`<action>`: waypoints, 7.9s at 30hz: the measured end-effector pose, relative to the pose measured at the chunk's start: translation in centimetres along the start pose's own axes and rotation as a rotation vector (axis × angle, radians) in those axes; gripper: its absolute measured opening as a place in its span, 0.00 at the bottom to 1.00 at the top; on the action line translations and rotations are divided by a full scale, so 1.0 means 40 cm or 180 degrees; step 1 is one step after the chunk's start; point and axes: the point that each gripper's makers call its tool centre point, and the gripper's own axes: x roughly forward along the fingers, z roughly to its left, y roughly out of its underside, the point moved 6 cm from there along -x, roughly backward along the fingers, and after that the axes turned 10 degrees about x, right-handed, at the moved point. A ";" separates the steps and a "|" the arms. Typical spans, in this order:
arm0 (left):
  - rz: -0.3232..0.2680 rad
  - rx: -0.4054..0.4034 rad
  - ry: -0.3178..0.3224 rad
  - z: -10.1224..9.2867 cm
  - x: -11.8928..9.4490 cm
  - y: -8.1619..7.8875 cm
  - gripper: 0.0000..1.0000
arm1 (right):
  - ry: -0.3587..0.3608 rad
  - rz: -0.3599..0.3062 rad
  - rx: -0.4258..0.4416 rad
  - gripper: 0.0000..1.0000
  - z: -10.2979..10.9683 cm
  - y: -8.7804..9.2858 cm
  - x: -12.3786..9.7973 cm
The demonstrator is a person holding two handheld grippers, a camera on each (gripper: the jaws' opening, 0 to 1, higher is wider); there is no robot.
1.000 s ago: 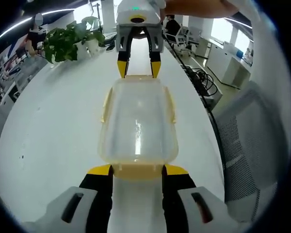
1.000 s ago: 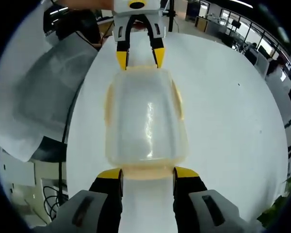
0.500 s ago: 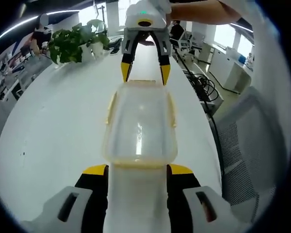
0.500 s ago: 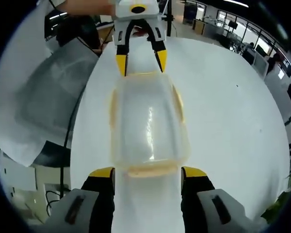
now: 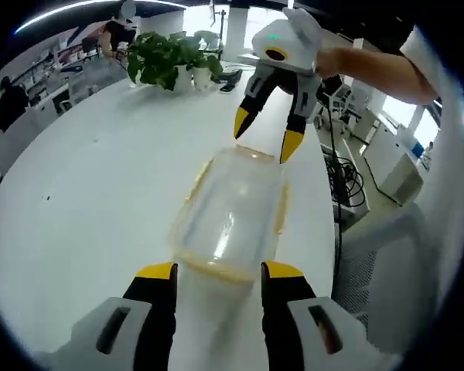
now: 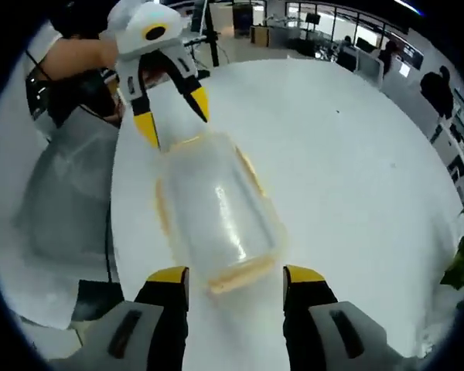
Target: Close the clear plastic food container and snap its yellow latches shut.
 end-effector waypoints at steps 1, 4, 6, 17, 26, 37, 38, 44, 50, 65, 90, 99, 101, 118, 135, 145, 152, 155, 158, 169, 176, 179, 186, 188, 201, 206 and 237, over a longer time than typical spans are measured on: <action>0.0016 -0.0051 -0.0015 -0.003 0.002 0.003 0.43 | 0.0006 0.0008 0.0105 0.48 0.004 0.000 0.001; 0.0059 -0.0386 -0.0128 -0.012 0.010 0.013 0.43 | 0.0190 -0.0038 0.0291 0.48 -0.003 -0.008 0.001; 0.0061 -0.0457 -0.0148 -0.020 0.016 0.012 0.43 | 0.0226 -0.0101 0.0502 0.48 -0.004 -0.012 0.000; -0.0011 -0.1443 -0.0439 -0.017 0.022 0.018 0.44 | 0.0488 -0.0128 0.1410 0.44 -0.010 -0.006 0.004; -0.0047 -0.1838 -0.0435 -0.001 0.037 0.020 0.43 | 0.0434 -0.0201 0.1863 0.44 -0.011 -0.003 0.022; -0.0159 -0.2154 -0.0260 -0.008 0.056 0.020 0.36 | 0.0346 -0.0158 0.2092 0.41 -0.014 0.007 0.048; -0.0149 -0.2166 -0.0256 -0.007 0.057 0.021 0.36 | 0.0345 -0.0159 0.2089 0.40 -0.013 0.007 0.048; -0.0126 -0.2195 -0.0274 -0.007 0.061 0.015 0.35 | 0.0324 -0.0134 0.2152 0.40 -0.016 0.006 0.048; -0.0096 -0.2387 -0.0304 -0.012 0.062 0.017 0.29 | 0.0260 -0.0216 0.2085 0.35 -0.019 -0.002 0.057; -0.0219 -0.2456 -0.0251 -0.001 0.053 0.025 0.33 | 0.0334 -0.0171 0.2043 0.40 0.001 -0.003 0.050; -0.0185 -0.1630 -0.0289 0.021 0.019 0.014 0.34 | 0.0510 -0.0111 0.1172 0.42 -0.022 -0.011 0.013; -0.0112 -0.1265 -0.0303 0.030 0.003 0.009 0.35 | 0.0490 -0.0003 0.0668 0.40 -0.006 -0.032 0.022; -0.0115 -0.1187 -0.0274 0.032 0.003 0.007 0.35 | 0.0485 0.0032 0.0579 0.39 -0.007 -0.036 0.023; -0.0019 -0.0294 -0.0089 0.025 0.005 -0.022 0.34 | 0.0256 0.0092 -0.0115 0.39 0.022 -0.070 0.039; 0.0077 0.0502 0.0132 0.010 0.042 -0.073 0.34 | 0.0038 0.0267 -0.0690 0.39 0.034 -0.083 0.057; 0.0174 0.0831 0.0203 0.011 0.062 -0.096 0.34 | -0.0139 0.0313 -0.0952 0.39 0.044 -0.093 0.072; 0.0160 0.0832 0.0206 0.019 0.073 -0.108 0.33 | -0.0181 0.0309 -0.1033 0.38 0.046 -0.103 0.079; 0.0136 0.0809 0.0226 0.014 0.079 -0.112 0.33 | -0.0191 0.0295 -0.1049 0.38 0.047 -0.104 0.081; 0.0141 0.0819 0.0251 0.003 0.092 -0.113 0.33 | -0.0216 0.0272 -0.1056 0.38 0.050 -0.108 0.085; 0.0069 0.0770 0.0274 -0.006 0.115 -0.129 0.31 | -0.0273 0.0251 -0.1100 0.38 0.065 -0.121 0.097; 0.0053 0.0767 0.0284 -0.016 0.115 -0.132 0.31 | -0.0280 0.0220 -0.1105 0.38 0.062 -0.128 0.103; 0.0029 0.0751 0.0283 -0.022 0.116 -0.137 0.32 | -0.0281 0.0212 -0.1103 0.38 0.060 -0.134 0.104; -0.0014 0.0701 0.0288 -0.034 0.123 -0.146 0.32 | -0.0287 0.0215 -0.1126 0.38 0.057 -0.144 0.107; -0.0020 0.0690 0.0302 -0.039 0.125 -0.147 0.33 | -0.0289 0.0205 -0.1128 0.38 0.055 -0.148 0.108; -0.0034 0.0716 0.0279 -0.057 0.122 -0.155 0.34 | -0.0298 0.0200 -0.1175 0.38 0.047 -0.169 0.112; -0.0019 0.0722 0.0263 -0.061 0.121 -0.153 0.35 | -0.0289 0.0198 -0.1193 0.38 0.044 -0.179 0.113; 0.0119 0.0691 0.0160 -0.108 0.123 -0.141 0.34 | -0.0810 0.0726 -0.1004 0.42 0.013 -0.197 0.159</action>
